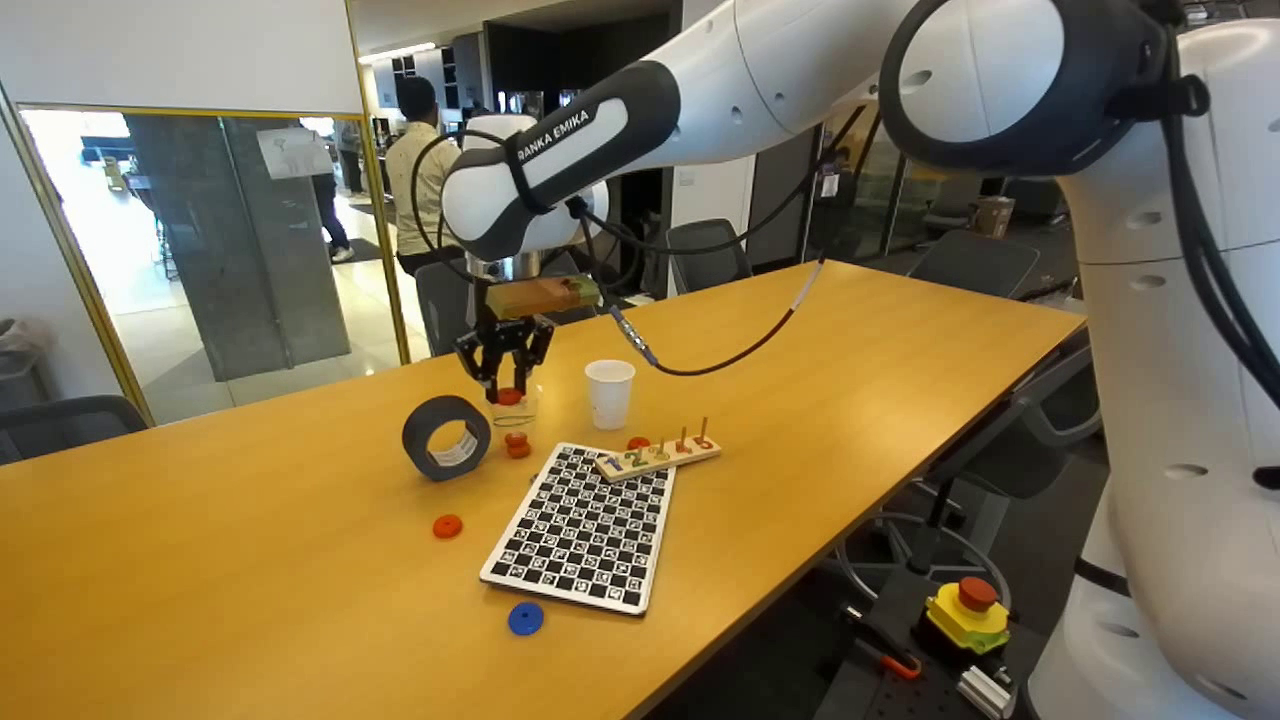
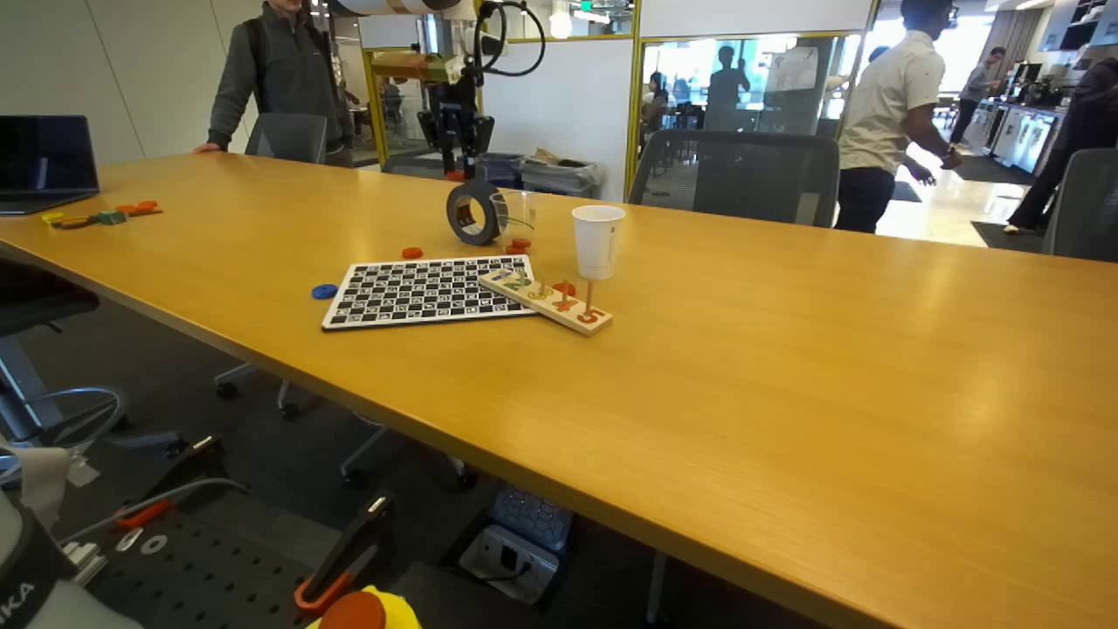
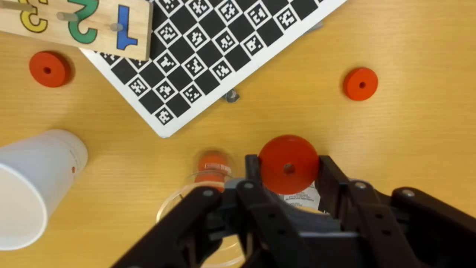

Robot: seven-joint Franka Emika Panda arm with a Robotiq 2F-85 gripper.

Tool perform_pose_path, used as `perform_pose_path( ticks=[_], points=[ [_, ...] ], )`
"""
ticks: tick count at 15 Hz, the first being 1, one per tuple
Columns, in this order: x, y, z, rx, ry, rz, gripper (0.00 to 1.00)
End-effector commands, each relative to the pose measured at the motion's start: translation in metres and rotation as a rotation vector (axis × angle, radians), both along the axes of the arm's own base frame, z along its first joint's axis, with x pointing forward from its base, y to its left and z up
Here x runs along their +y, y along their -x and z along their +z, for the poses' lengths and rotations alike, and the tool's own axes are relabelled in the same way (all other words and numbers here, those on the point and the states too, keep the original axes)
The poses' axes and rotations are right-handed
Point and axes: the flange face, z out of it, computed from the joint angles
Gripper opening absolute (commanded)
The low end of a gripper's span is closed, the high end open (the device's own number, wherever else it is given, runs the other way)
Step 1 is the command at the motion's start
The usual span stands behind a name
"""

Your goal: Pick up the tokens from the table and put them in the plastic cup.

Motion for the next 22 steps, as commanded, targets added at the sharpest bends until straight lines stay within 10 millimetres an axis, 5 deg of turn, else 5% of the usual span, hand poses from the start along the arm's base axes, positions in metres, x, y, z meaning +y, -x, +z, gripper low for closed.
perform_pose_path(
  ticks=[1,10,18,19,22],
  points=[
    [-0.016,-0.011,0.006,-0.078,0.016,-0.04,0.2],
    [-0.058,-0.049,-0.025,-0.068,0.027,-0.089,0.2],
    [-0.062,-0.071,-0.03,-0.078,0.026,-0.1,0.22],
    [-0.061,-0.071,-0.032,-0.064,0.022,-0.101,0.67],
    [-0.062,-0.065,-0.032,-0.028,0.006,-0.09,0.81]
  ],
)
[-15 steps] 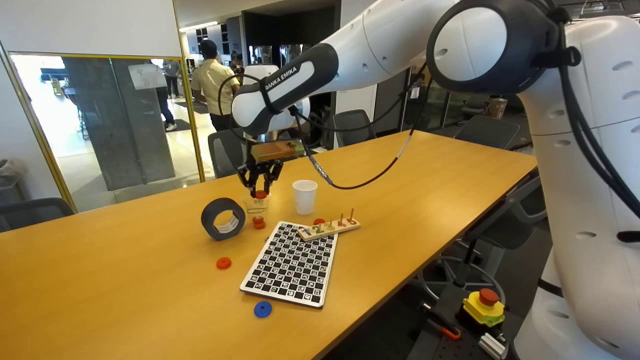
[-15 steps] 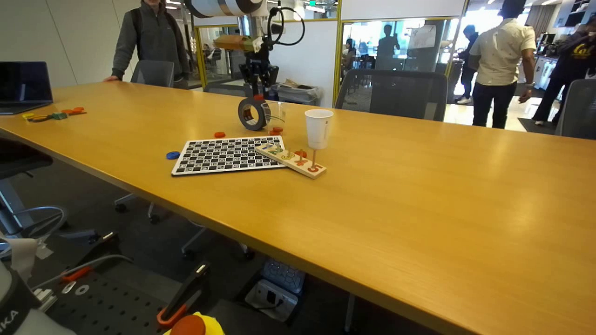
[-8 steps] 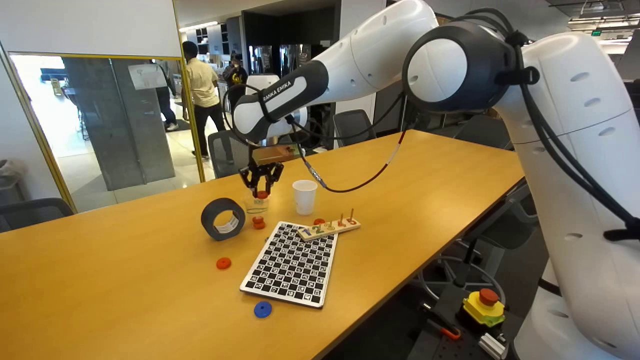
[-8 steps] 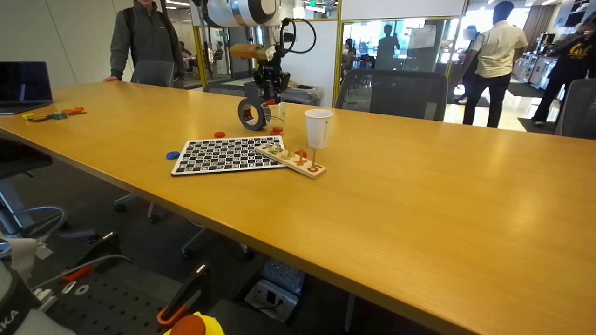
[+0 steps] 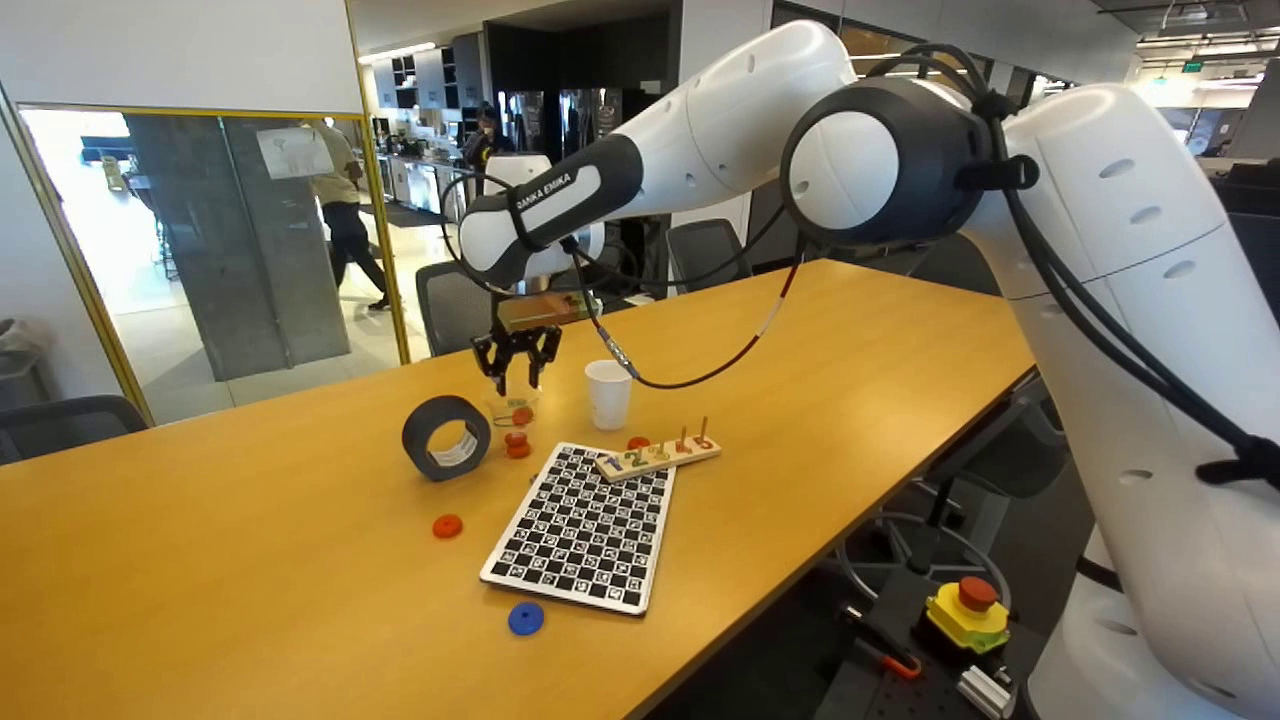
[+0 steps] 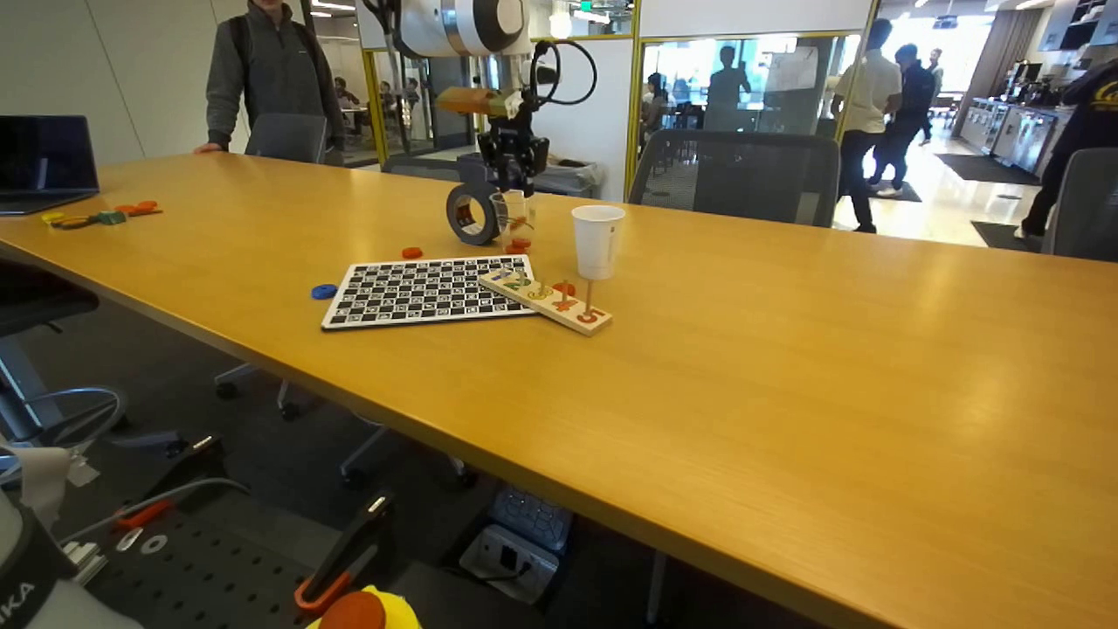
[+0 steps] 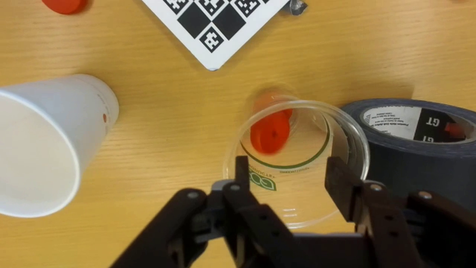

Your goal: Pick up the tokens from the table and put them in the plastic cup.

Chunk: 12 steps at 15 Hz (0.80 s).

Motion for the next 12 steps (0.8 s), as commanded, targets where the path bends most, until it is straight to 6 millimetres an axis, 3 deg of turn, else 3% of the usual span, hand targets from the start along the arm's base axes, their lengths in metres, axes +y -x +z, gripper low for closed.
perform_pose_path(
  ticks=[1,3,7,10,12],
  points=[
    [0.001,0.001,0.012,0.025,-0.018,0.008,0.88],
    [0.005,0.007,0.021,0.021,-0.006,0.009,1.0],
    [0.029,0.022,0.038,0.015,-0.006,0.08,1.0],
    [0.063,0.04,0.034,0.041,-0.036,0.175,1.0],
    [0.088,0.052,0.021,0.075,-0.048,0.235,1.0]
  ],
)
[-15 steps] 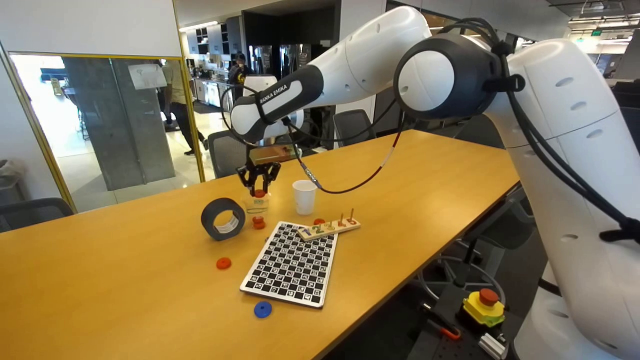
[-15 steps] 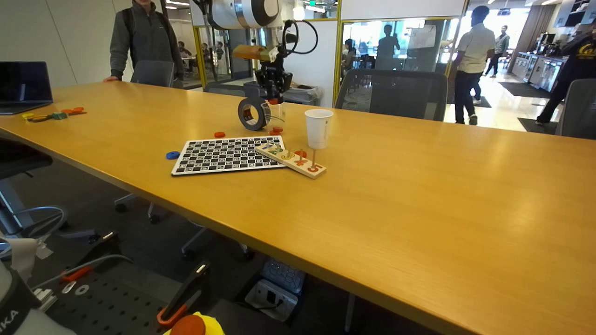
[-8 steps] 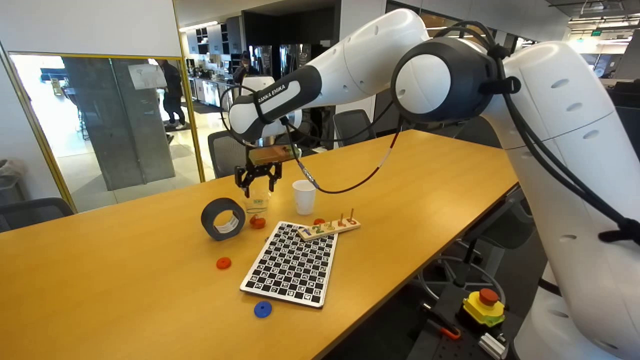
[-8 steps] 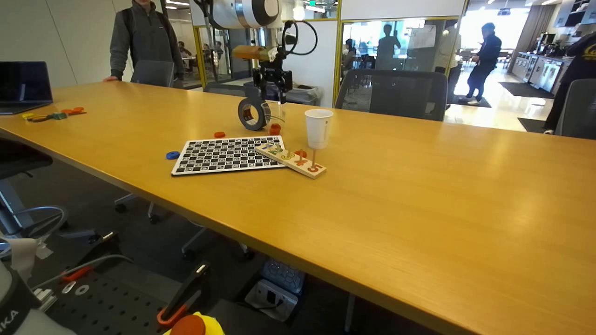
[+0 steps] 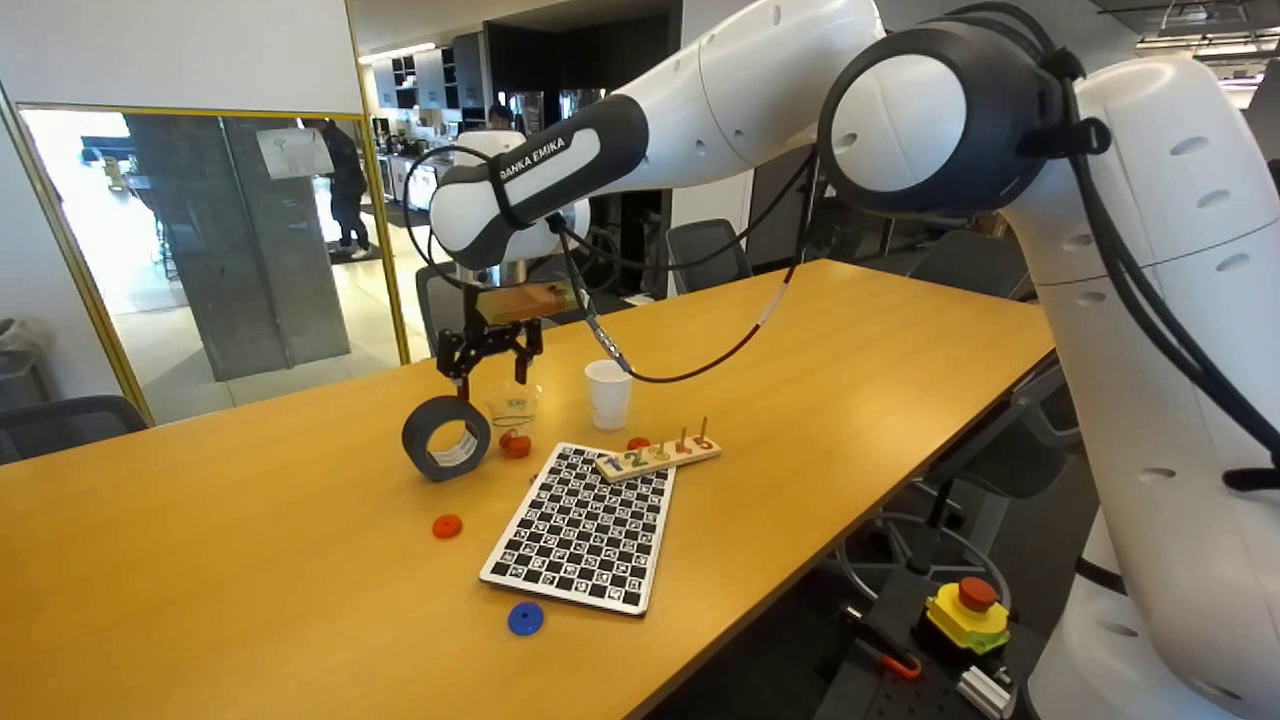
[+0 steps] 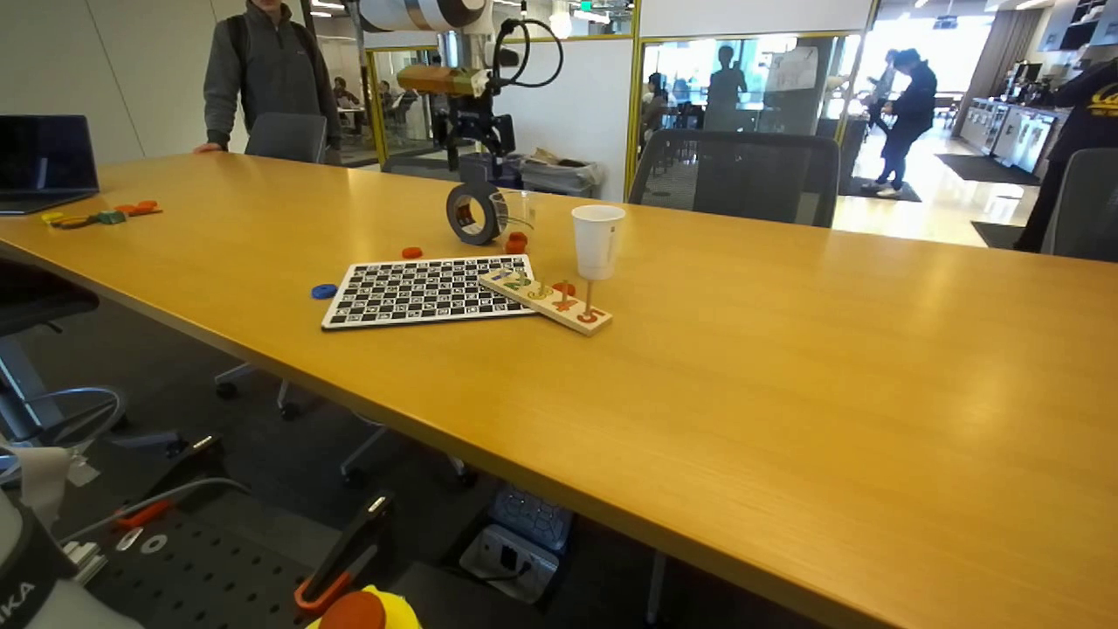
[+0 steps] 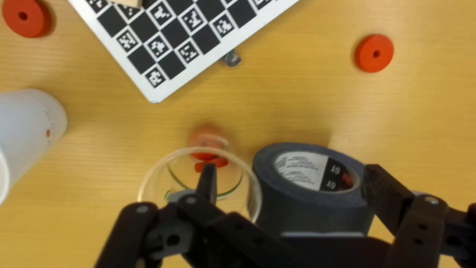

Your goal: Pick up the tokens from the table and put them in the plastic cup.

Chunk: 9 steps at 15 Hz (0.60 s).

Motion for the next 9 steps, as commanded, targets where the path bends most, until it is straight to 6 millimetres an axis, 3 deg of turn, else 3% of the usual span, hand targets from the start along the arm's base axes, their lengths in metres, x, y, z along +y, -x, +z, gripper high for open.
perform_pose_path(
  ticks=[1,5,9],
  points=[
    [0.038,0.029,-0.011,0.05,-0.019,0.114,1.0],
    [0.068,0.041,-0.054,0.125,-0.014,0.196,1.0],
    [0.074,0.045,-0.09,0.154,0.004,0.2,1.0]
  ],
)
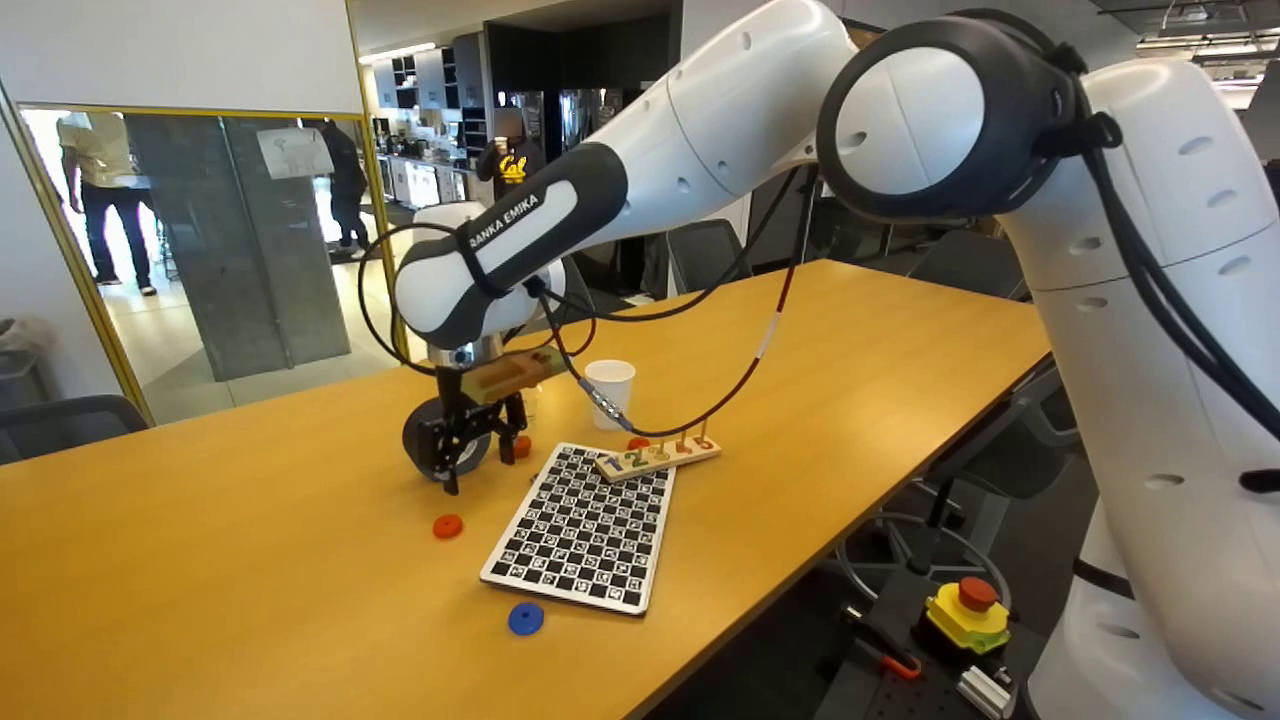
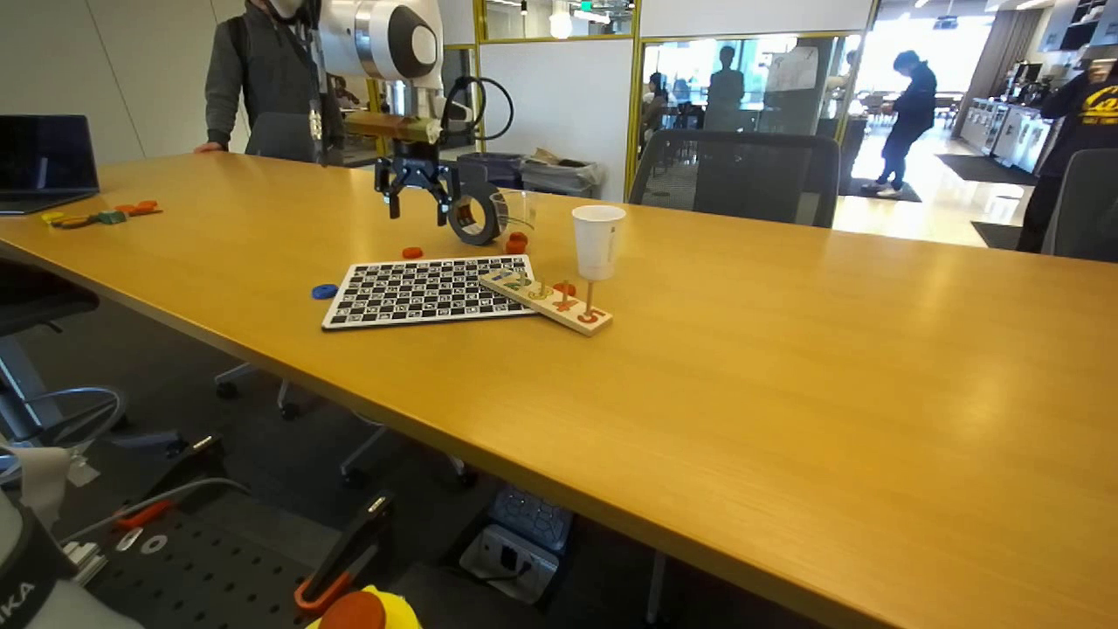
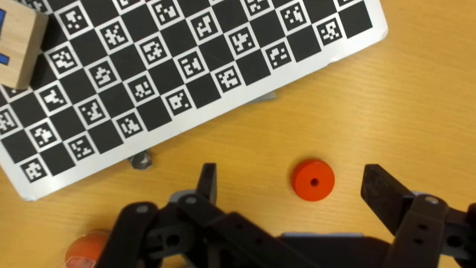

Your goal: Pick up the tokens from the table and put them in the plastic cup.

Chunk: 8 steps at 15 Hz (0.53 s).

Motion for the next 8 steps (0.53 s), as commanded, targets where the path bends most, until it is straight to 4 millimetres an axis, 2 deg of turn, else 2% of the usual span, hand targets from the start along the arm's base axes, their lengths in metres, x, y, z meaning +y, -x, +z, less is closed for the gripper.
perform_pose_path(
  ticks=[1,5,8],
  points=[
    [0.004,0.0,-0.02,-0.01,0.007,0.017,1.0],
    [0.013,-0.001,-0.041,-0.037,0.001,-0.008,1.0],
    [0.023,0.0,-0.05,-0.06,0.001,-0.017,1.0]
  ],
)
